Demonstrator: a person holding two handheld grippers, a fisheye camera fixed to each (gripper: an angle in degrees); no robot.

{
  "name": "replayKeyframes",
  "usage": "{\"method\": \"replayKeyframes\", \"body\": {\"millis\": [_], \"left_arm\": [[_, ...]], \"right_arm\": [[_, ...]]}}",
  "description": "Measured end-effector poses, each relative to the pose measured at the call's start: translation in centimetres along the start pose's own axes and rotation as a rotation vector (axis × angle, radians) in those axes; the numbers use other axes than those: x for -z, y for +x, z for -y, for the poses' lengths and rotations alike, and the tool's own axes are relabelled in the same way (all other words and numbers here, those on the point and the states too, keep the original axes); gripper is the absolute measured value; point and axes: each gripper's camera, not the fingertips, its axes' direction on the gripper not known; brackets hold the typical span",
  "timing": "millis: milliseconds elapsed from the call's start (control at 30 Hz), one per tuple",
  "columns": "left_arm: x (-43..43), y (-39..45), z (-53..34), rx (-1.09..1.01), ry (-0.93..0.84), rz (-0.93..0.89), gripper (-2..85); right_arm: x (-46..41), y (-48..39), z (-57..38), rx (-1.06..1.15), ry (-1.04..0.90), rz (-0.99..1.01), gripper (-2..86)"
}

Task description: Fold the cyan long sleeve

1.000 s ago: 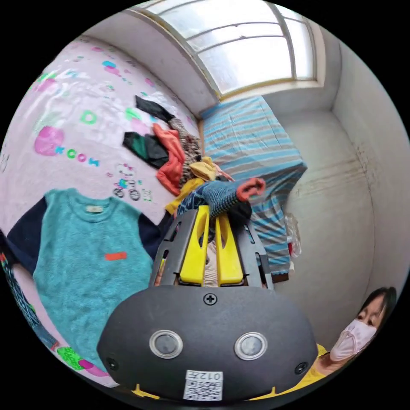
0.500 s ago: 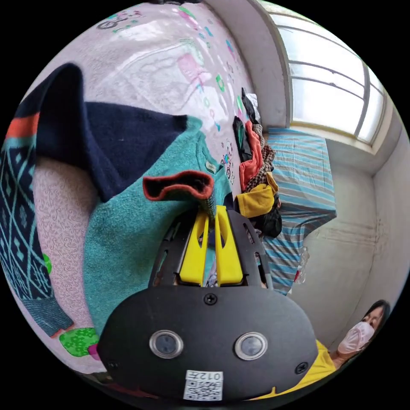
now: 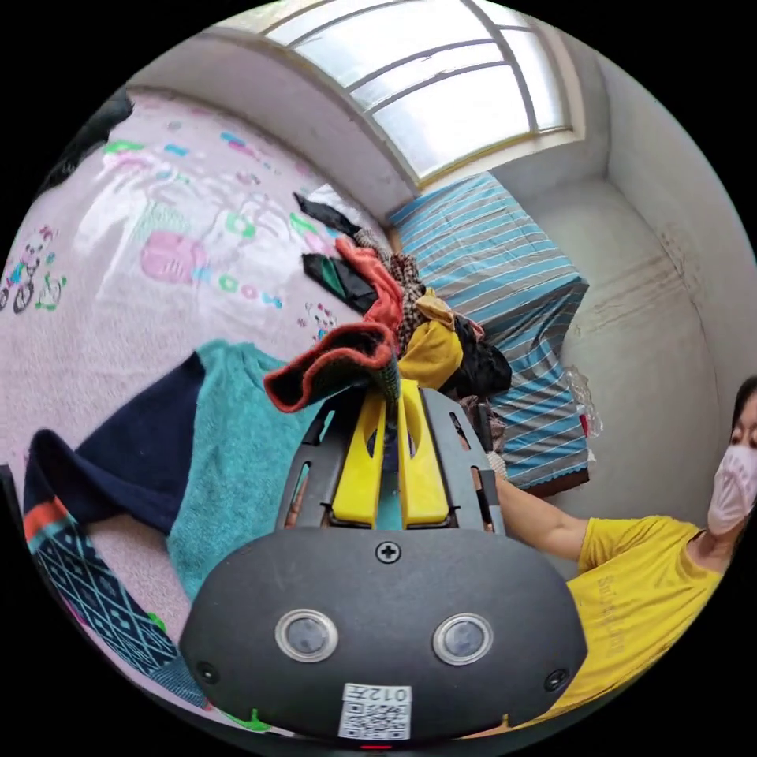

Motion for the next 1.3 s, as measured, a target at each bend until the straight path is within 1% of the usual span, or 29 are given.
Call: {"method": "replayKeyframes", "body": {"millis": [67, 100, 133, 167, 200, 233, 300, 367, 500, 567, 633, 667, 733, 767, 800, 833, 867, 900, 933, 1000, 1067, 1133, 1167, 1200, 1233, 1300], "left_arm": [[-0.2, -2.9, -1.3, 0.089, -0.018, 0.058, 2.6], [-1.1, -5.5, -2.7, 0.17, -0.052, 0.123, 2.5], [-2.4, -8.5, -4.4, 0.278, -0.113, 0.18, 2.4], [-3.3, -10.0, -5.3, 0.319, -0.155, 0.196, 2.4], [-4.8, -12.3, -7.0, 0.386, -0.237, 0.228, 2.7], [-5.6, -13.6, -8.2, 0.409, -0.272, 0.241, 2.9], [-5.2, -14.1, -9.2, 0.438, -0.178, 0.177, 3.1], [-5.2, -13.7, -9.4, 0.428, -0.159, 0.161, 3.1], [-4.5, -10.5, -8.8, 0.25, -0.121, 0.165, 3.2], [-4.4, -10.5, -9.0, 0.258, -0.128, 0.163, 3.2], [-4.5, -11.4, -9.9, 0.321, -0.135, 0.167, 3.2], [-4.5, -11.6, -10.2, 0.331, -0.132, 0.167, 3.1], [-4.3, -12.4, -11.5, 0.394, -0.115, 0.15, 2.9], [-4.1, -12.6, -11.9, 0.412, -0.109, 0.148, 2.8], [-3.7, -12.7, -12.7, 0.445, -0.095, 0.152, 2.5], [-3.2, -12.6, -13.4, 0.456, -0.081, 0.149, 2.2], [-2.9, -12.4, -13.7, 0.455, -0.074, 0.151, 2.1], [-1.9, -11.8, -14.4, 0.46, -0.055, 0.18, 1.7], [-0.8, -11.0, -15.2, 0.463, -0.042, 0.221, 1.4], [1.0, -9.5, -16.8, 0.467, -0.021, 0.286, 1.1], [3.0, -8.0, -19.0, 0.478, -0.008, 0.371, 1.0], [5.6, -5.9, -22.1, 0.498, -0.017, 0.55, 1.1], [6.2, -5.4, -22.9, 0.511, -0.028, 0.616, 1.2], [7.1, -4.4, -24.2, 0.536, -0.05, 0.747, 1.5], [7.7, -3.6, -25.5, 0.534, -0.077, 0.832, 1.9], [8.5, -2.5, -27.4, 0.536, -0.105, 0.893, 3.1]], "right_arm": [[-0.4, -0.7, 0.3, 0.068, -0.035, -0.037, 2.2], [-1.4, -0.5, 0.4, 0.074, -0.078, -0.049, 2.1], [-2.8, 0.0, 0.4, 0.063, -0.126, -0.047, 2.0], [-3.5, 0.4, 0.4, 0.054, -0.146, -0.043, 2.0], [-4.8, 0.9, 0.0, 0.031, -0.162, -0.039, 2.0], [-5.5, 1.2, -0.4, 0.011, -0.144, -0.047, 1.9], [-6.1, 1.1, -1.1, -0.012, -0.109, -0.03, 1.9], [-6.1, 0.6, -1.8, -0.002, -0.075, -0.029, 1.9], [-5.2, -0.1, -4.4, 0.003, -0.009, -0.069, 1.5], [-4.6, -0.8, -6.3, 0.02, 0.042, -0.126, 1.2], [-4.7, -3.2, -8.8, 0.135, 0.087, -0.139, 0.7], [-5.0, -3.9, -9.3, 0.176, 0.083, -0.139, 0.6], [-7.6, -6.4, -10.7, 0.33, 0.02, -0.178, 0.2], [-8.6, -6.7, -10.9, 0.351, -0.01, -0.197, 0.1], [-10.5, -6.6, -11.0, 0.358, -0.079, -0.245, 0.1], [-12.4, -5.7, -10.9, 0.328, -0.149, -0.305, 0.0], [-13.2, -5.1, -10.8, 0.301, -0.179, -0.315, 0.0], [-12.9, -4.3, -10.7, 0.263, -0.145, -0.257, 0.0], [-13.0, -3.5, -10.5, 0.202, -0.16, -0.217, 0.0], [-12.9, -3.2, -10.7, 0.174, -0.159, -0.207, -0.1], [-12.1, -4.4, -11.9, 0.219, -0.101, -0.271, -0.1], [-11.1, -6.4, -14.1, 0.285, -0.042, -0.325, -0.1], [-11.0, -6.8, -14.7, 0.298, -0.041, -0.317, -0.1], [-10.8, -7.6, -16.1, 0.323, -0.045, -0.292, -0.1], [-10.8, -8.4, -17.5, 0.349, -0.05, -0.278, -0.1], [-11.1, -9.6, -19.8, 0.39, -0.071, -0.272, 0.0]]}}
